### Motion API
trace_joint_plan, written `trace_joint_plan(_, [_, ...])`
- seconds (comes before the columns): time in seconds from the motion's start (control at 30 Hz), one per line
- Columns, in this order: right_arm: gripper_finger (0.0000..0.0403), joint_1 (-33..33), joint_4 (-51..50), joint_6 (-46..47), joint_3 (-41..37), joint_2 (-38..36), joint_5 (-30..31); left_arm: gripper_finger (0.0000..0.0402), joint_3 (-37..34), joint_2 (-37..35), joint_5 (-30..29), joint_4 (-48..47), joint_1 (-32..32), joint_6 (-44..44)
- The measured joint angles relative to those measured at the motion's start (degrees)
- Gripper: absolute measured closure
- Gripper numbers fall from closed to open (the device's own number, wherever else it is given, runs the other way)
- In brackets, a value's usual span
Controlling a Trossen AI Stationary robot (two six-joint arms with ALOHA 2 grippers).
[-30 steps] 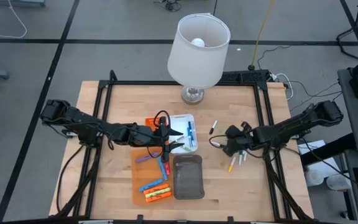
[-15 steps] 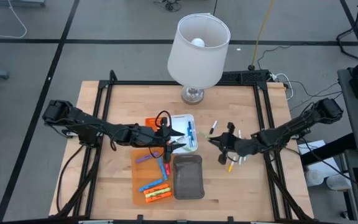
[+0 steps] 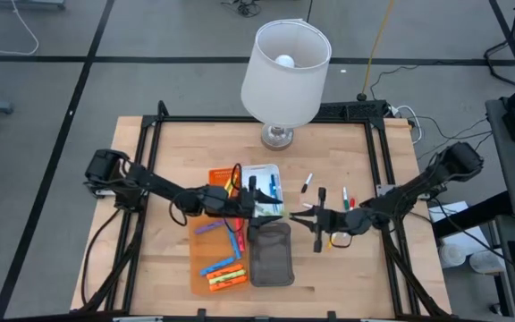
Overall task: Pick & Place Markers
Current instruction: Put the light green marker pen into the white bin
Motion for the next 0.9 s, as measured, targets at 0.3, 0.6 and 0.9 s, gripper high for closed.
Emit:
trace_joint_plan(0.3, [0.0388,-0.58,4.18,-0.34,0.02,2.26,-0.08,0.0201,1.14,4.75,0.87,6.75,0.0,-1.39])
trace_joint_plan(0.6, [0.0388,-1.28,4.55,-0.14,0.07,3.62,-0.17,0.0205,7.41,9.84,2.49,5.52,-0.01,0.23])
trace_joint_plan(0.9, [0.0387,-1.19,4.53,0.24,0.16,3.56,-0.37,0.0369,7.56,6.2,1.92,-4.94,0.22,2.69])
